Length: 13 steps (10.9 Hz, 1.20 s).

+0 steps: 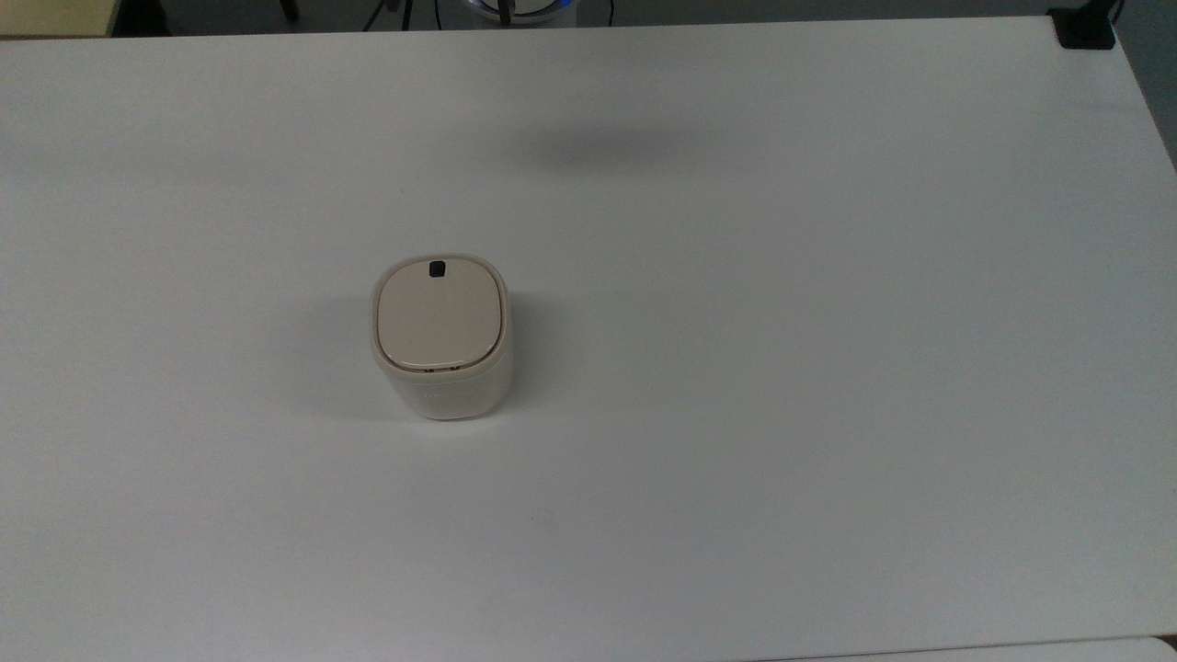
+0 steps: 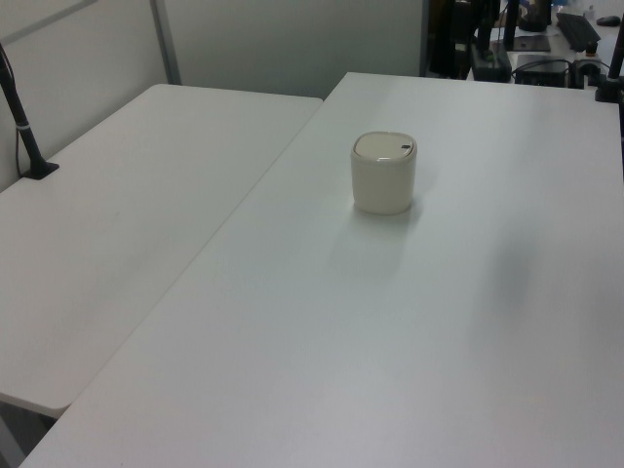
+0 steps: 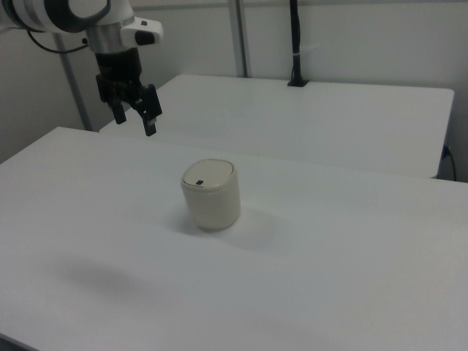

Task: Open the trash bin
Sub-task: 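Move the open gripper down over the cream trash bin's lid tab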

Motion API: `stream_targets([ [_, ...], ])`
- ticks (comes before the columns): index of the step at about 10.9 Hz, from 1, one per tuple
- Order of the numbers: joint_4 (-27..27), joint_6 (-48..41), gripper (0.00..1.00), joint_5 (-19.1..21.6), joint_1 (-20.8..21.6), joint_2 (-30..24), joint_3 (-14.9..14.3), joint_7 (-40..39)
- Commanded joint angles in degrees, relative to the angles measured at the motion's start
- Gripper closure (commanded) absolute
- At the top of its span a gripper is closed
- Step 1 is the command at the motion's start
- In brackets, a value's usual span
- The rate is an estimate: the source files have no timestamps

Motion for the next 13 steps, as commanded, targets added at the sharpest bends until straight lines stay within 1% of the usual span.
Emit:
stream_targets([
  [1, 2.13, 1.40, 0.00, 1.00, -0.11, 3.63, 0.68, -4.22],
  [2, 2.24, 1.31, 0.00, 0.74, 0.25, 5.06, 0.76, -4.25],
  [4, 2.33, 1.31, 0.00, 0.73, 1.57, 6.03, 0.76, -3.37],
  [7, 2.33, 1.57, 0.00, 0.47, 1.75, 6.65, 0.68, -4.68],
  [8, 2.33, 3.84, 0.01, 0.47, 1.49, 6.65, 0.59, -5.04],
  [9, 2.24, 6.38, 0.17, 0.38, 1.48, 6.65, 0.59, -5.91],
  [10, 2.24, 7.10, 0.47, 0.64, 1.40, 7.26, 0.50, -8.18],
  [11, 2.33, 7.55, 0.72, 0.99, 1.31, 7.96, 0.24, -11.25],
  [12, 2.33, 9.64, 0.85, 1.00, 1.31, 8.23, 0.15, -12.41],
  [13, 2.33, 12.10, 0.97, 0.91, 1.31, 8.23, 0.06, -12.51],
])
